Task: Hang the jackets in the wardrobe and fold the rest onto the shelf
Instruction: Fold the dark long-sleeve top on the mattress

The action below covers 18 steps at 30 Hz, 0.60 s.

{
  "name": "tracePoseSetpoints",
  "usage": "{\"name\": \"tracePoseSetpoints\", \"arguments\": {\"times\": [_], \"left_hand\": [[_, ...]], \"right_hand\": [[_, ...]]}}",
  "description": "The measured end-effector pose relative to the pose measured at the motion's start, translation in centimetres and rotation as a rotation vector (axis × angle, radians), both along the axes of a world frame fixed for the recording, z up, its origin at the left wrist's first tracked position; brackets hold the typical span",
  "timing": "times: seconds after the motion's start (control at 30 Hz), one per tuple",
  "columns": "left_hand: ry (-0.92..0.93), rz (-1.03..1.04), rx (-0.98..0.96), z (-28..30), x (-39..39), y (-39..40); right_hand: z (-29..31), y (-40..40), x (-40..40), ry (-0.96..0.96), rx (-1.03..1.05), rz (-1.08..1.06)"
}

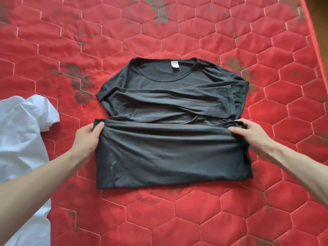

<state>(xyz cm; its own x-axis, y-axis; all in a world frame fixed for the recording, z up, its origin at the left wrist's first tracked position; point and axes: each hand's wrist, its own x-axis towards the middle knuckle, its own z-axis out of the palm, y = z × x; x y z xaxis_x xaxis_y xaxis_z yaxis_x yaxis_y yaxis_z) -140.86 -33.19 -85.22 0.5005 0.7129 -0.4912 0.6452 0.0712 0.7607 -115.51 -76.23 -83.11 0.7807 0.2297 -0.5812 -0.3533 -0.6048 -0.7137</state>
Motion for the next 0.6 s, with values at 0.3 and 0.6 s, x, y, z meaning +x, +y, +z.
{"name": "tracePoseSetpoints", "arguments": {"times": [0.3,0.6], "left_hand": [[-0.009,0.003,-0.048,-0.8,-1.6,0.5],[0.184,-0.514,0.895,0.7,-3.7,-5.3]], "right_hand": [[-1.7,0.1,0.2,-0.345,0.020,-0.162],[-0.2,0.4,-4.0,-1.007,-0.466,0.465]]}}
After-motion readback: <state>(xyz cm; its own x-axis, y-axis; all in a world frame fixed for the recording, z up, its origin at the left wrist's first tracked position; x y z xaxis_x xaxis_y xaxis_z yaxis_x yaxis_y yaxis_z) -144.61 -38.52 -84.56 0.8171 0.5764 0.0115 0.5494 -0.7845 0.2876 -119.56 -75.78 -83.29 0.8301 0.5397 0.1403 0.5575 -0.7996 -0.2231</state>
